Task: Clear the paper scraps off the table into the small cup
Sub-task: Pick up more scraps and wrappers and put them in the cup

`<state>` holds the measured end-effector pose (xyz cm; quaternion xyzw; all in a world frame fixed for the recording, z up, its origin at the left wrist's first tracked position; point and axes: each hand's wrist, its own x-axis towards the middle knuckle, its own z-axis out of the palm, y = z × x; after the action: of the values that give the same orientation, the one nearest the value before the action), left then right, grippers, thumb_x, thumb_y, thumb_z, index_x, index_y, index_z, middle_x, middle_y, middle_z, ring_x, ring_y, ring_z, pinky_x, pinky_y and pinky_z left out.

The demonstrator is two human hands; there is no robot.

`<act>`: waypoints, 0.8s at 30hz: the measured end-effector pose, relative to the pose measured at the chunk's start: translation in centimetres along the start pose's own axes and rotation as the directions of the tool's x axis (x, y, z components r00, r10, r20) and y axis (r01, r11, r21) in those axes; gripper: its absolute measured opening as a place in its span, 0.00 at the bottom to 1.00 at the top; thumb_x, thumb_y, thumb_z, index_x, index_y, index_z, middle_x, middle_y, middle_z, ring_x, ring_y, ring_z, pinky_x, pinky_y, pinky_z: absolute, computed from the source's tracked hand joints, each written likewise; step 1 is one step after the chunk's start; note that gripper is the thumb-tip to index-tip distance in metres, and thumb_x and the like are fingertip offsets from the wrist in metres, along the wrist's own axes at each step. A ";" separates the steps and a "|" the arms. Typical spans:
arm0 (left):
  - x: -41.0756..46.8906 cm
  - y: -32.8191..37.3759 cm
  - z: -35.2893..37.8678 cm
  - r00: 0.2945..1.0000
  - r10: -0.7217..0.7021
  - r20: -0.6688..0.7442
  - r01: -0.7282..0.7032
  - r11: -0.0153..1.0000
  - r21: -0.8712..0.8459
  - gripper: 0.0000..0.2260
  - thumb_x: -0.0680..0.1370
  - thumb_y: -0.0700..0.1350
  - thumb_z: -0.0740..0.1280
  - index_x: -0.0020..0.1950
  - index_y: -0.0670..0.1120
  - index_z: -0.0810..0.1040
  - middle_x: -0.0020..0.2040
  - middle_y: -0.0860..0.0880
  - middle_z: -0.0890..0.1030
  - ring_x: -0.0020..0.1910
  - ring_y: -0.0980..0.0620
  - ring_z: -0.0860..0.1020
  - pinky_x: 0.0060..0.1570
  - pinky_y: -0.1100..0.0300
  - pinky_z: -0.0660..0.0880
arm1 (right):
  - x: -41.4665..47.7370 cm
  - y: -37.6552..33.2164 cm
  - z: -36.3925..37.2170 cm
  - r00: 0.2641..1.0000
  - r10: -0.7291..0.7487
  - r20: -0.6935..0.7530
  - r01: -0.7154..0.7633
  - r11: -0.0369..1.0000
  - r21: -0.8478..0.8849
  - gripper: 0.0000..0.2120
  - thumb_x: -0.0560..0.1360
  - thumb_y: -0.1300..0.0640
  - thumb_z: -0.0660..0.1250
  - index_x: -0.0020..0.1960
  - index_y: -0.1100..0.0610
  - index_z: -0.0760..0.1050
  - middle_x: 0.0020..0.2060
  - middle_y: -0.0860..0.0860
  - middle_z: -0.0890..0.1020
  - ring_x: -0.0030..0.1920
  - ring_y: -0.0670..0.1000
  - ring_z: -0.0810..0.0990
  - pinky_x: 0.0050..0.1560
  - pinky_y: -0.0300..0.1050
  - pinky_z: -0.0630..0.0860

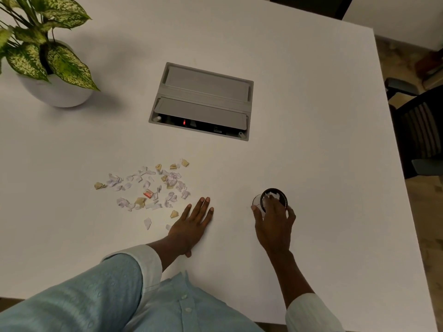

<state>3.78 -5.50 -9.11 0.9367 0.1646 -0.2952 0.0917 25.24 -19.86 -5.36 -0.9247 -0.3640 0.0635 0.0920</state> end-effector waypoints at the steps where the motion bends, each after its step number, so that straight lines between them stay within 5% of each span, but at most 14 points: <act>1: 0.1 0.0 0.1 1.000 0.001 -0.003 -0.001 1.000 0.001 0.72 0.60 0.54 0.86 0.80 0.39 0.31 0.78 0.33 0.26 0.78 0.33 0.29 0.80 0.36 0.44 | -0.2 0.0 0.5 1.000 -0.006 0.011 0.006 0.998 -0.063 0.26 0.81 0.39 0.58 0.70 0.56 0.73 0.68 0.52 0.78 0.72 0.53 0.73 0.76 0.61 0.53; 5: 0.2 0.0 0.5 1.000 0.002 -0.017 -0.002 1.000 -0.007 0.73 0.60 0.54 0.86 0.80 0.39 0.31 0.78 0.33 0.26 0.78 0.34 0.28 0.80 0.36 0.44 | -0.1 0.1 1.9 0.997 0.023 0.070 -0.013 0.990 -0.138 0.34 0.81 0.33 0.48 0.74 0.57 0.68 0.71 0.53 0.76 0.75 0.53 0.69 0.77 0.67 0.43; 13: 0.3 -0.4 0.8 0.999 0.011 -0.036 -0.012 0.999 -0.032 0.71 0.61 0.54 0.85 0.81 0.41 0.31 0.78 0.36 0.25 0.78 0.36 0.27 0.78 0.38 0.39 | 0.4 -0.5 1.1 0.998 0.055 0.004 -0.055 0.998 -0.010 0.28 0.81 0.36 0.55 0.68 0.57 0.71 0.65 0.54 0.80 0.71 0.55 0.73 0.78 0.65 0.49; 18: -0.6 -1.2 0.0 0.998 0.027 -0.049 -0.038 0.971 -0.237 0.44 0.78 0.48 0.73 0.82 0.38 0.48 0.83 0.38 0.36 0.82 0.41 0.36 0.81 0.42 0.53 | -0.6 -2.0 -0.8 0.976 -0.068 -0.205 0.075 0.997 0.031 0.18 0.74 0.53 0.69 0.62 0.57 0.76 0.61 0.56 0.79 0.65 0.61 0.75 0.68 0.62 0.66; 21: -2.0 -1.9 0.6 0.992 0.002 -0.129 -0.041 0.952 -0.302 0.32 0.82 0.50 0.68 0.80 0.39 0.59 0.84 0.38 0.47 0.83 0.41 0.43 0.78 0.44 0.58 | -1.8 -3.8 -0.4 0.969 -0.164 -0.185 0.185 0.977 0.105 0.16 0.74 0.57 0.72 0.61 0.57 0.78 0.62 0.56 0.77 0.67 0.61 0.73 0.68 0.59 0.69; 24: -4.1 -2.9 2.3 0.957 -0.120 -0.265 0.025 0.941 -0.337 0.27 0.80 0.52 0.69 0.75 0.41 0.69 0.81 0.38 0.61 0.81 0.38 0.57 0.75 0.44 0.67 | -2.8 -6.3 0.4 0.976 -0.210 -0.056 0.217 0.955 0.201 0.14 0.76 0.56 0.71 0.61 0.54 0.77 0.62 0.52 0.74 0.65 0.55 0.73 0.57 0.55 0.79</act>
<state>-1.64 -4.47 -8.79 0.9337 0.2575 -0.1303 0.2118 19.00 -17.25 -4.23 -0.8665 -0.4514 0.0747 0.1998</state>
